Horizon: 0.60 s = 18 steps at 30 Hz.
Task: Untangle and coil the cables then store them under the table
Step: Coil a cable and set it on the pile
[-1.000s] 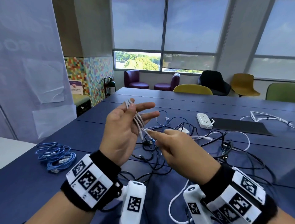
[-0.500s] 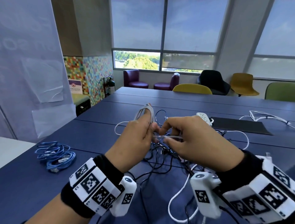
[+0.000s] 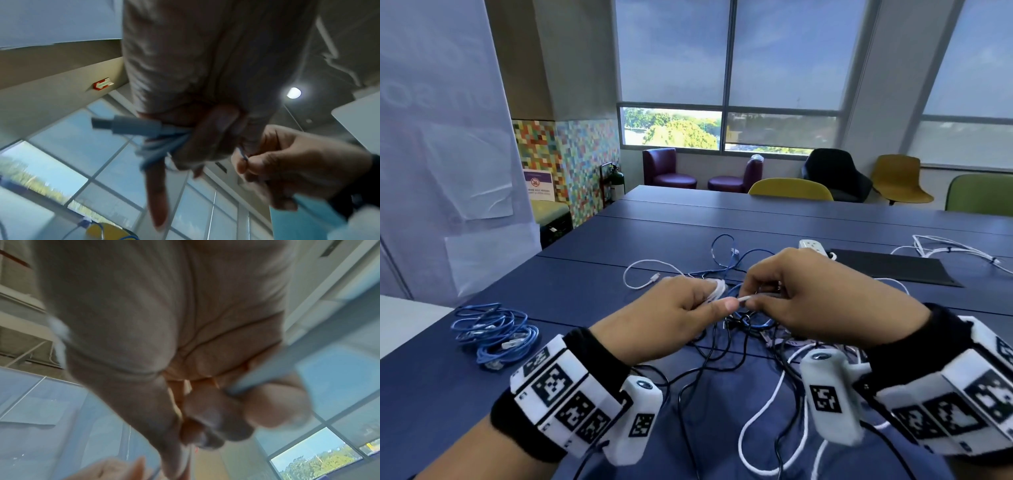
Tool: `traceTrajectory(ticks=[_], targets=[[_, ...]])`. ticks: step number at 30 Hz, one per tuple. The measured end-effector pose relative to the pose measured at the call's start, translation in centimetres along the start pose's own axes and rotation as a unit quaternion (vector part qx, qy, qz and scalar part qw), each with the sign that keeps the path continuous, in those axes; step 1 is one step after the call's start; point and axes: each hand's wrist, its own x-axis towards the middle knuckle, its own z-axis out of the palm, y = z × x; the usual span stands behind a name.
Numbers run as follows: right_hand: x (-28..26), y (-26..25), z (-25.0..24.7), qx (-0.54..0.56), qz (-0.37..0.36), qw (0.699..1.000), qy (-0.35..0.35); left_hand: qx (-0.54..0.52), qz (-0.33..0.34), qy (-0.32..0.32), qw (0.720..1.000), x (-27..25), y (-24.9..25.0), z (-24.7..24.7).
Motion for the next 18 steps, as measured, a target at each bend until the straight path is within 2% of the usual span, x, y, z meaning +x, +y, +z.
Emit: traceTrajectory(ticks=[1,3,6,9,12,18], targets=[[0.2,0.1,0.1,0.021,-0.017,0.999,0.017,-0.075,-0.022,-0.018,0.997,-0.2,0.2,-0.2],[0.8,0.8,0.7,0.060,-0.056,0.993,0.090,-0.229,-0.062,-0.024,0.971,-0.7,0.8,-0.6],[1.3,2.2,2.1,0.090,-0.083,0.970,0.211,-0.410,-0.056,-0.010,0.910,-1.3,1.7,-1.0],[1.6,2.1,3.9,0.103,-0.082,0.962,0.238,-0.538,-0.031,0.011,0.842,-1.3,2.0,-0.9],[1.8,1.8,5.6,0.107,-0.058,0.963,0.239,-0.609,-0.019,0.054,0.791,-0.9,2.0,-0.8],[1.3,1.4,7.2,0.182,-0.006,0.927,0.329,-0.659,-0.015,0.136,0.740,-1.0,2.3,-1.6]])
